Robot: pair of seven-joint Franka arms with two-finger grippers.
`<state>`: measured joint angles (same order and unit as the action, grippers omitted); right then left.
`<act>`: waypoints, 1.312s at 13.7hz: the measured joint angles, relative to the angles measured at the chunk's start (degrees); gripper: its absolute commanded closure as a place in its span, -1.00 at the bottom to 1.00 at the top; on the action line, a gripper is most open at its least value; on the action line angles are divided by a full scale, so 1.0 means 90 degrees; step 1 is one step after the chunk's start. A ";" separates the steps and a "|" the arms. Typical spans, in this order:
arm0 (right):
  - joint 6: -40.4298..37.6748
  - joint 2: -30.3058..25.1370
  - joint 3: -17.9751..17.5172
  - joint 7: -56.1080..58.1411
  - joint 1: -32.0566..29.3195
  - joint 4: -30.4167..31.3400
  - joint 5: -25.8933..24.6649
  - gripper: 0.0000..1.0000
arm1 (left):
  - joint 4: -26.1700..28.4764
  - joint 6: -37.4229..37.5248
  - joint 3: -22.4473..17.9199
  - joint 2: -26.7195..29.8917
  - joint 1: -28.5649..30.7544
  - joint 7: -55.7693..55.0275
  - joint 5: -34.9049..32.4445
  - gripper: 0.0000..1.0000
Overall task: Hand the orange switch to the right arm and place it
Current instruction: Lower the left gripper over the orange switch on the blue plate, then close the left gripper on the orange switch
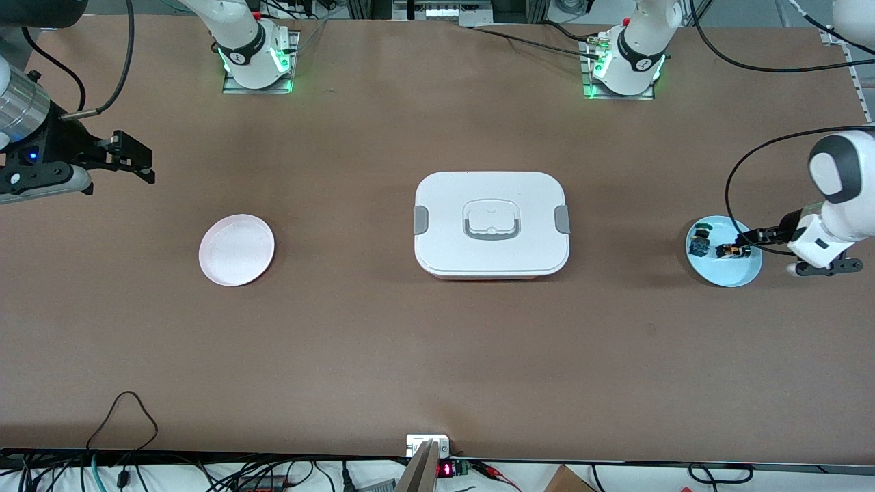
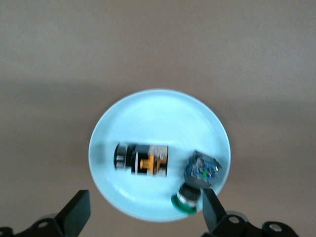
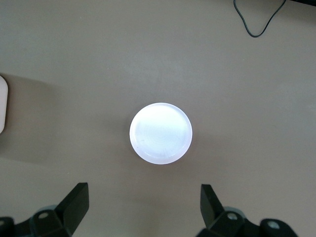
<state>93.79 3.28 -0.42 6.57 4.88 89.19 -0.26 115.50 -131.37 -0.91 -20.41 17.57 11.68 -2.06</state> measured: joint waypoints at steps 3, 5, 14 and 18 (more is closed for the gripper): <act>-0.0001 0.0000 0.0000 0.0000 0.0000 0.0000 0.0000 -1.00 | 0.0366 -0.0856 0.0001 -0.0154 0.0082 0.0230 0.0000 -1.00; 0.0000 0.0000 0.0000 0.0000 0.0000 0.0000 0.0000 -1.00 | 0.0378 -0.1016 0.0001 -0.0247 0.0150 0.0334 0.0000 -1.00; 0.0000 0.0001 0.0000 0.0000 0.0001 0.0000 0.0000 -1.00 | 0.0427 -0.1341 0.0010 -0.0628 0.0269 0.0661 0.0000 -1.00; -0.0001 0.0003 0.0002 -0.0001 -0.0002 0.0000 0.0000 -1.00 | 0.0451 -0.1426 0.0037 -0.0782 0.0318 0.0667 0.0000 -0.98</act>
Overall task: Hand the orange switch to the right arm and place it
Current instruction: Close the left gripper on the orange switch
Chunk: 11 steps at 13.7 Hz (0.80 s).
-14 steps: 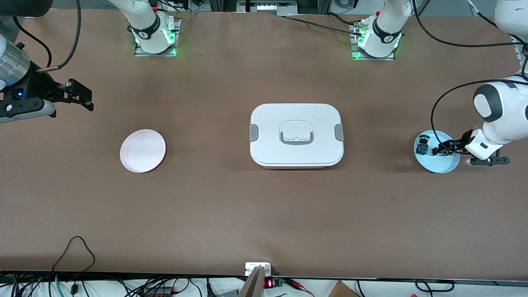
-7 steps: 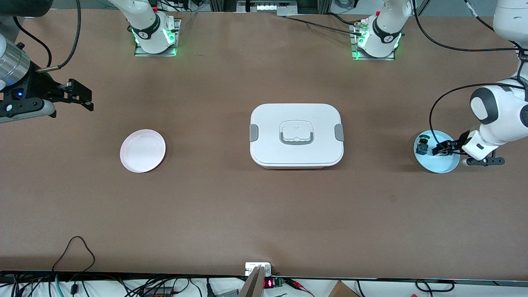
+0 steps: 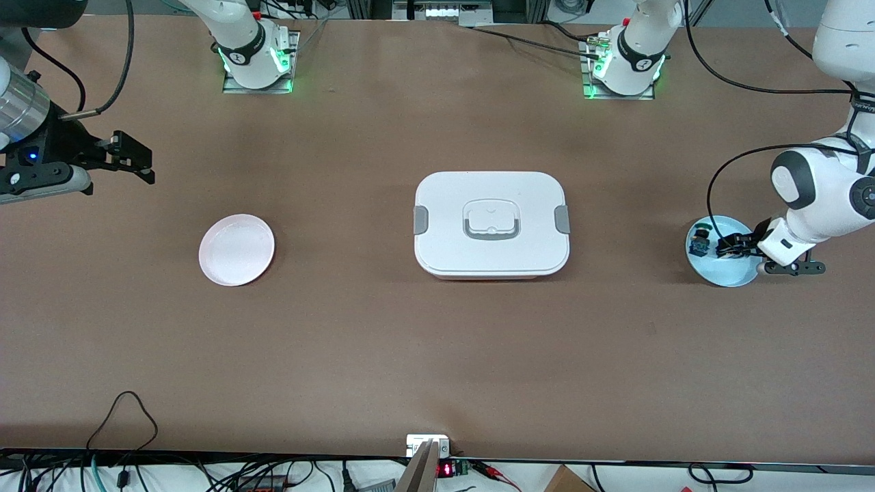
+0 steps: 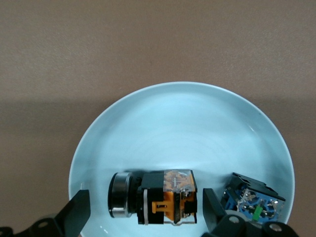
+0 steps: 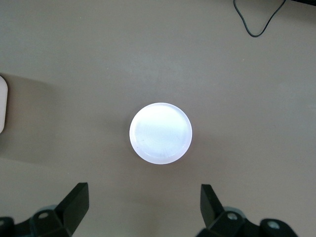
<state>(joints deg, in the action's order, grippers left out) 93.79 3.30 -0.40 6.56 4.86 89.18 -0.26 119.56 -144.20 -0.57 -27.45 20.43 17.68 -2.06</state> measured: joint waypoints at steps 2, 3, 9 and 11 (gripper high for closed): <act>0.0000 0.0002 0.0000 0.0000 0.0000 0.0000 0.0000 -1.00 | 0.0026 -0.0044 0.0005 -0.0040 0.0006 0.0002 0.0000 -0.83; -0.0001 0.0002 0.0000 -0.0001 0.0000 0.0000 0.0000 -1.00 | 0.0049 -0.0115 0.0006 -0.0056 0.0006 0.0003 0.0000 -0.74; -0.0007 0.0006 0.0012 -0.0002 -0.0003 0.0000 0.0000 -1.00 | 0.0079 -0.0226 0.0010 -0.0105 0.0007 0.0004 0.0002 0.40; -0.0007 0.0007 0.0012 -0.0002 -0.0003 0.0000 0.0000 -1.00 | 0.0078 -0.0217 0.0010 -0.0103 0.0007 0.0004 0.0002 0.52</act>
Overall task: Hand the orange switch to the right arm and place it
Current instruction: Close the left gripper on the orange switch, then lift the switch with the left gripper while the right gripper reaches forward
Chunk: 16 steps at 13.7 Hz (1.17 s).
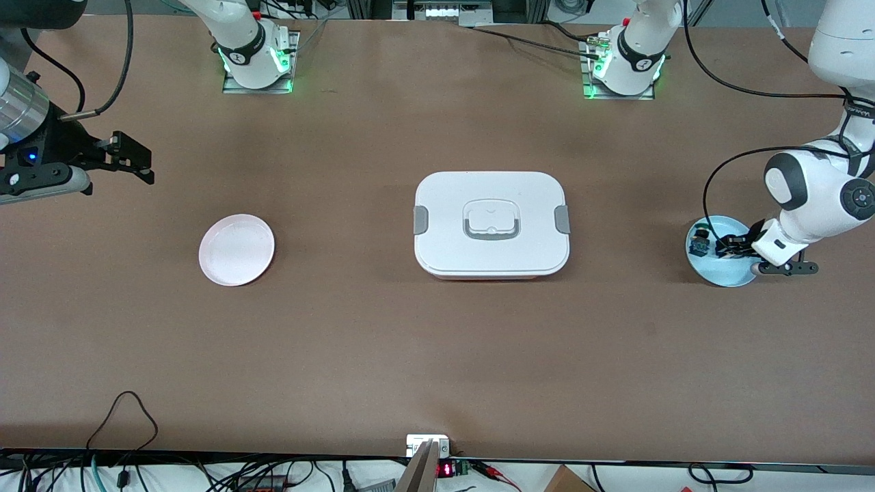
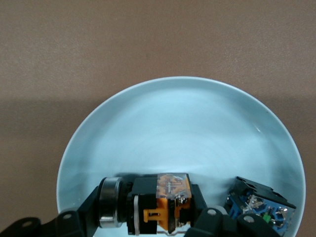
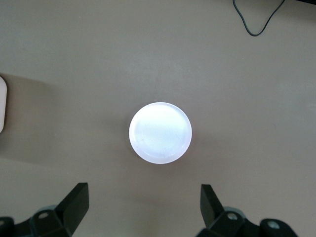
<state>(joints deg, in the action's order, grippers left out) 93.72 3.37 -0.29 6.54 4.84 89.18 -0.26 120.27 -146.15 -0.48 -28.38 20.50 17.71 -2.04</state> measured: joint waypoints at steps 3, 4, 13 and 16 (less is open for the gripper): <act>0.0000 0.0000 0.0001 0.0000 0.0000 0.0000 0.0000 -1.00 | -0.0058 0.0143 0.0008 0.0035 0.0000 0.0000 0.0000 0.54; -0.0001 0.0001 0.0002 0.0000 0.0000 0.0000 0.0000 -1.00 | -0.0136 0.0290 0.0019 0.0082 0.0000 0.0000 0.0000 0.54; -0.0003 0.0001 0.0014 -0.0001 -0.0005 0.0000 0.0000 -1.00 | -0.2081 0.3925 0.0537 0.0744 0.0000 0.0021 0.0010 0.71; 0.0002 0.0001 0.0018 0.0023 -0.0010 0.0000 0.0000 -1.00 | -0.2891 0.5095 0.0931 0.0771 -0.0005 0.0032 0.0079 0.71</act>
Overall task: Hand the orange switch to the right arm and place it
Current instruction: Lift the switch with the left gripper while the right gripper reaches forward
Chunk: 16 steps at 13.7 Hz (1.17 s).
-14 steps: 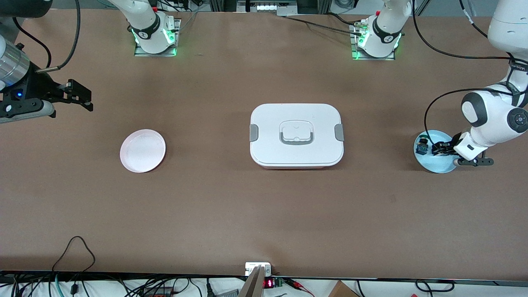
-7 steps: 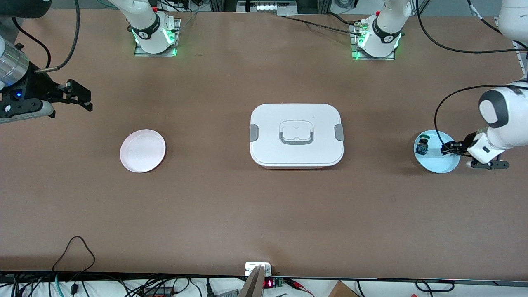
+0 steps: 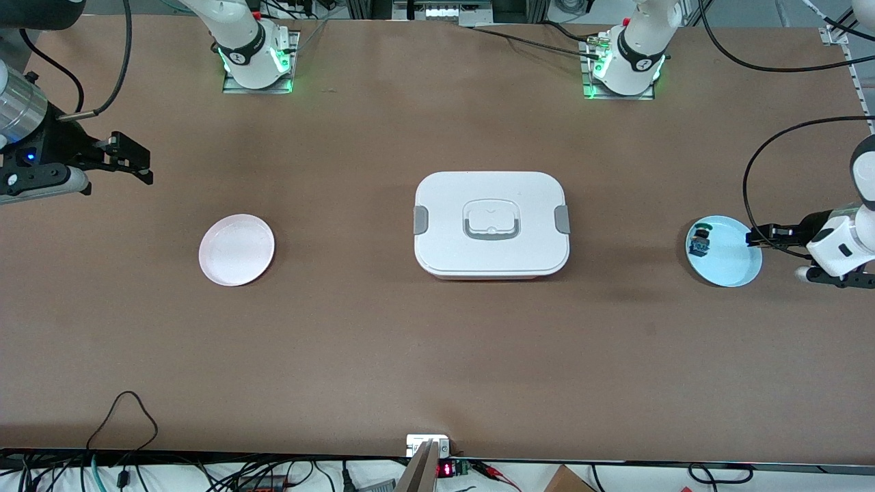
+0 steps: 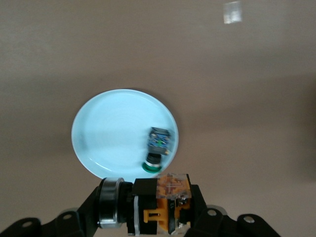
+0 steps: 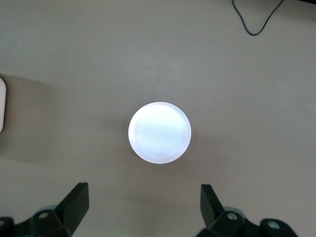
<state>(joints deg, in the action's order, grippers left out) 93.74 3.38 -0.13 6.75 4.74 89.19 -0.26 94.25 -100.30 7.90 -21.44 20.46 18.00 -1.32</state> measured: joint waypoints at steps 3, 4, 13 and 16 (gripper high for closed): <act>-0.0004 0.0055 0.0001 0.0043 0.0001 0.0014 -0.0001 -1.00 | -0.0285 0.0407 0.0174 0.0001 0.0001 0.0157 0.0628 0.82; 0.0008 0.0147 -0.0009 0.0098 0.0008 0.0006 -0.0002 -1.00 | -0.0287 0.0460 0.0190 0.0000 0.0006 0.0558 0.0848 0.83; -0.0576 0.0267 -0.0049 0.0567 0.0029 -0.0308 0.0040 -1.00 | -0.0179 0.1080 0.0285 -0.0215 0.0004 0.6717 0.3799 0.86; -0.0799 0.0230 -0.0175 0.0573 0.0103 -0.0317 0.0875 -1.00 | -0.0039 0.1146 0.0520 -0.0464 -0.0008 0.8634 0.4687 0.86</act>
<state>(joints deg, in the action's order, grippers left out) 86.55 5.44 -1.71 11.91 5.67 86.33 7.61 93.90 -89.98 12.58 -25.62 20.38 95.71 40.85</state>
